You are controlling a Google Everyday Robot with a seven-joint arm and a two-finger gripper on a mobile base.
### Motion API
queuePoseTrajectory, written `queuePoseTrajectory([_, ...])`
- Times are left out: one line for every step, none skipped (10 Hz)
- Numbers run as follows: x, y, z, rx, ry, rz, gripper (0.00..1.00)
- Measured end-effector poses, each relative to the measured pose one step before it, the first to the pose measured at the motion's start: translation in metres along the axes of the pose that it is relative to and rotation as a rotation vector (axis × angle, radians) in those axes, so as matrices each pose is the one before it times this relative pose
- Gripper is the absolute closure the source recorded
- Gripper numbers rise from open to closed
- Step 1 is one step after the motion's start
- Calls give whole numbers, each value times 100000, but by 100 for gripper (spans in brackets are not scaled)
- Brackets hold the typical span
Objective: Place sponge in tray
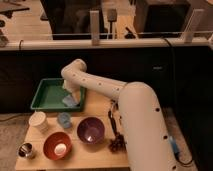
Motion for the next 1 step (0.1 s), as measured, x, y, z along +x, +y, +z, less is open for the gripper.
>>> queuePoseTrajectory([0, -2, -3, 4, 7, -7, 20])
